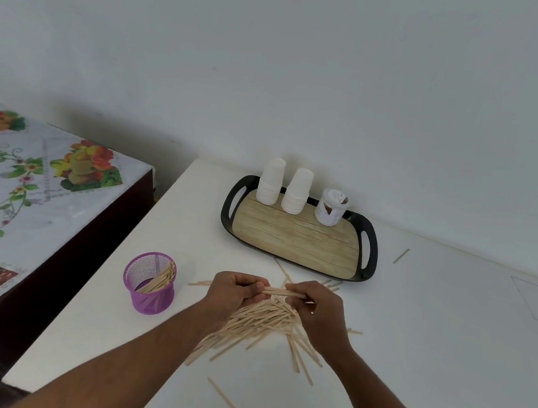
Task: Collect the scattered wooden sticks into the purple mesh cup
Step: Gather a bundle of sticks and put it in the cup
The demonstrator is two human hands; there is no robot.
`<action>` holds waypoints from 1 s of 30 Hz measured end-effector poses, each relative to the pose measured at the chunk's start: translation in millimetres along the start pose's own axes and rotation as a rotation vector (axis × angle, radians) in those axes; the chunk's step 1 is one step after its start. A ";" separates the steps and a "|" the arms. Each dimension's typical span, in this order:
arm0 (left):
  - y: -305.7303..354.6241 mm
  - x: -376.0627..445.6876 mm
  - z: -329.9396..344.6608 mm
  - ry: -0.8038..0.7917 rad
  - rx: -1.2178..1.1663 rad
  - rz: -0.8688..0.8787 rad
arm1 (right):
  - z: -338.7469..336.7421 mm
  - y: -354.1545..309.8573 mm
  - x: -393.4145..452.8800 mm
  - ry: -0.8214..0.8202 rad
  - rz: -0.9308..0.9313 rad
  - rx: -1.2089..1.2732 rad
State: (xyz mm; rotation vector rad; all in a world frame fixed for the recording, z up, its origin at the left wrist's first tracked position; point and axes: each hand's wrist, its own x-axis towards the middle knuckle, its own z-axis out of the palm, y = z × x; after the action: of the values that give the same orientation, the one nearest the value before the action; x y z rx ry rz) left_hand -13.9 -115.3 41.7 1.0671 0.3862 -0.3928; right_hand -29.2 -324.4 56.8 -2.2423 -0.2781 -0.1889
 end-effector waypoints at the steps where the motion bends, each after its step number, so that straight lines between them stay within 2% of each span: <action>1: 0.7 -0.1 -0.3 -0.005 -0.001 0.003 | 0.5 -0.5 1.9 0.020 0.024 0.022; 6: 1.7 -0.3 -3.7 0.024 0.000 0.094 | 3.8 -5.3 8.6 -0.006 0.292 0.340; 10: 4.5 0.1 -8.2 0.020 0.023 0.181 | 6.1 -13.7 10.4 0.019 0.391 0.571; 17: 5.0 -0.2 -20.0 0.010 0.075 0.250 | 16.6 -20.9 14.4 0.098 0.467 0.552; 21: -8.8 -1.0 -46.4 0.159 0.577 0.391 | 15.5 -23.6 19.4 0.112 0.467 0.483; 25: -36.9 -10.4 -87.2 0.142 1.076 0.628 | 21.2 -40.0 27.6 0.091 0.407 0.442; 27: -49.6 -16.8 -106.9 0.083 1.295 0.593 | 29.0 -55.6 34.7 0.075 0.343 0.420; 30: -59.6 -22.0 -125.9 0.003 1.496 0.565 | 45.9 -84.9 49.9 0.035 0.195 0.376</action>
State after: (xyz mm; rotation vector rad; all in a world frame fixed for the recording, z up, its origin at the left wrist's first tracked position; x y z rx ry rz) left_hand -76.5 -25.3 -47.2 2.5401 -0.3298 -0.1092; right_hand -1.5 -229.7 102.3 -1.8768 -0.0663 -0.0646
